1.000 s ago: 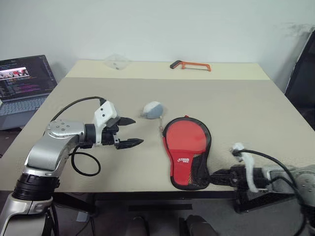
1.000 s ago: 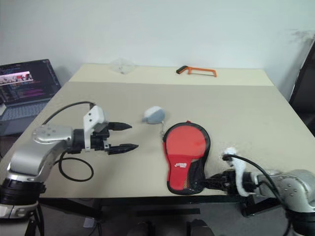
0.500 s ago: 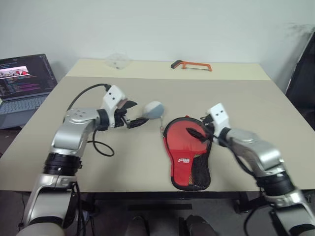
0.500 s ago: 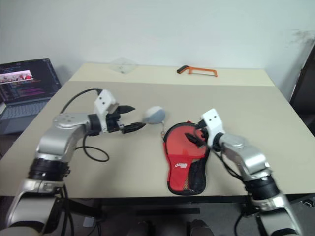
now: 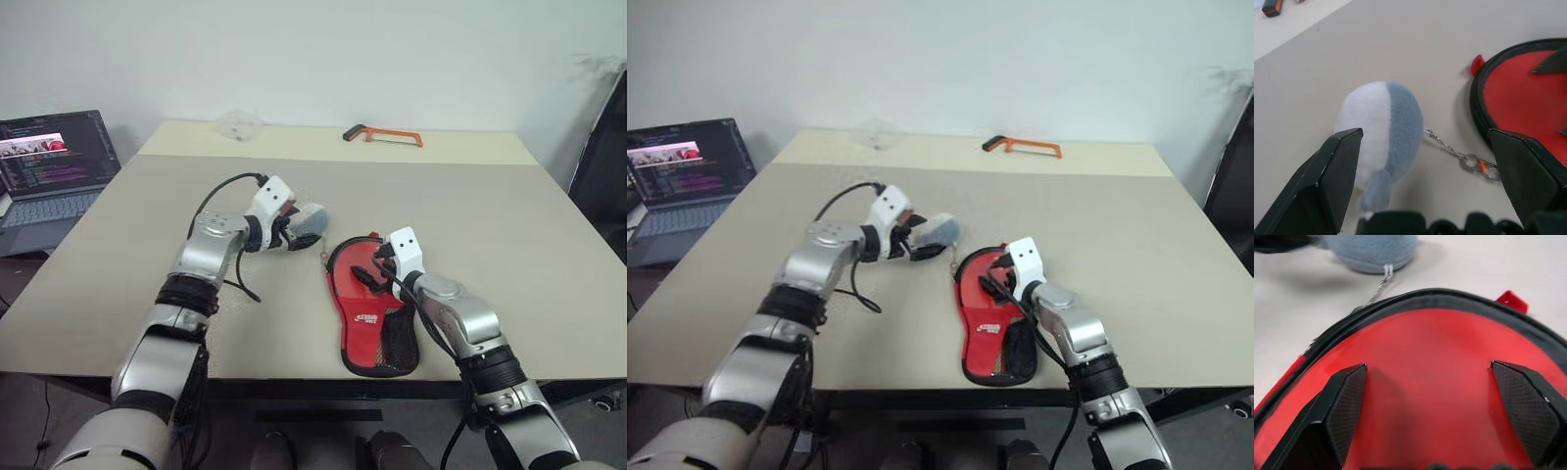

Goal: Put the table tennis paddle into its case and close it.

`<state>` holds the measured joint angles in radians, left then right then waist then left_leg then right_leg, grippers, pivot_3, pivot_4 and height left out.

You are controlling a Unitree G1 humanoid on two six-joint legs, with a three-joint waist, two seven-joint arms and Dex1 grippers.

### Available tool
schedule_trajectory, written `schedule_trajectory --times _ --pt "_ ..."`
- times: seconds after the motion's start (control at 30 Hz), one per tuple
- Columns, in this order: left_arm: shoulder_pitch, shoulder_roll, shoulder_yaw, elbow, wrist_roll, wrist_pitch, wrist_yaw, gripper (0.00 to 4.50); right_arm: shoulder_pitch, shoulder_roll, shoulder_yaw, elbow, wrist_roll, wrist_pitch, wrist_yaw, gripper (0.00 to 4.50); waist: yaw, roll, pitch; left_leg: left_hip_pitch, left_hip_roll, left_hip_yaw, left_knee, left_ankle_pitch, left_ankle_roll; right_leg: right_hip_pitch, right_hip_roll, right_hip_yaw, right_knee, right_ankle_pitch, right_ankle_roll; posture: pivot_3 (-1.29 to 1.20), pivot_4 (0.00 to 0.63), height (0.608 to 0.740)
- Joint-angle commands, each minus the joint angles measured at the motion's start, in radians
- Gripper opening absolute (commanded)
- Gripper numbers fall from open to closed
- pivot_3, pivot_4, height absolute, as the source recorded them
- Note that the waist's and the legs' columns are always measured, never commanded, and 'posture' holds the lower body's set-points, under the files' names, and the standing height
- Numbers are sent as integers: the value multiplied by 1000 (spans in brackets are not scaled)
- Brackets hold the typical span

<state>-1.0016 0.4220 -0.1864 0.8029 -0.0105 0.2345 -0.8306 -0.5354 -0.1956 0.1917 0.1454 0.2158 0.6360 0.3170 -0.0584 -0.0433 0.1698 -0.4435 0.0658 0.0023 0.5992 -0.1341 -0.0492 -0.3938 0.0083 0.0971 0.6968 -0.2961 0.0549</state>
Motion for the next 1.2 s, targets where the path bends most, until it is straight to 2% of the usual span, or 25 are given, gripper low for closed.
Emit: schedule_trajectory --times 0.03,0.33,0.43,0.77,0.8,0.97,1.2 --pt "-89 -32 -26 156 87 -65 102 4500 46 22 33 39 -13 85 14 4448 -1 -1 0 4 0 0 0 0 0 4 0 0 -1 0 0 0 150 740" --pt "-210 -165 -31 429 187 -147 265 4500 44 34 13 11 -41 127 15 4448 1 -1 -1 7 0 1 -1 0 0 7 -1 0 -2 0 0 0 150 740" --pt "-224 -191 -30 467 215 -164 321 3964 44 38 6 8 -49 152 4 4500 1 -2 -1 7 0 0 -1 0 0 7 -1 0 -2 0 0 0 150 740" --pt "-301 -241 -85 548 367 -232 576 307 58 61 37 -38 -80 221 -9 4500 1 -2 -2 7 -1 1 -1 -1 -1 7 -1 1 -5 0 1 0 150 740" --pt "-310 -244 -98 552 388 -241 601 68 58 68 40 -46 -81 228 -9 4500 2 -2 -2 7 -1 0 -2 -1 -1 7 -1 1 -5 1 1 0 150 740" --pt "-361 -304 -185 571 515 -312 782 27 86 74 67 -109 -89 262 -10 4500 3 -2 -2 6 -1 1 -6 -1 -1 7 -1 0 -10 1 2 0 150 740" --pt "-390 -389 -258 587 629 -363 918 27 159 90 91 -231 -90 335 -29 4500 4 -2 -2 2 -1 1 -7 -4 -6 5 -1 1 -16 0 2 0 150 740"
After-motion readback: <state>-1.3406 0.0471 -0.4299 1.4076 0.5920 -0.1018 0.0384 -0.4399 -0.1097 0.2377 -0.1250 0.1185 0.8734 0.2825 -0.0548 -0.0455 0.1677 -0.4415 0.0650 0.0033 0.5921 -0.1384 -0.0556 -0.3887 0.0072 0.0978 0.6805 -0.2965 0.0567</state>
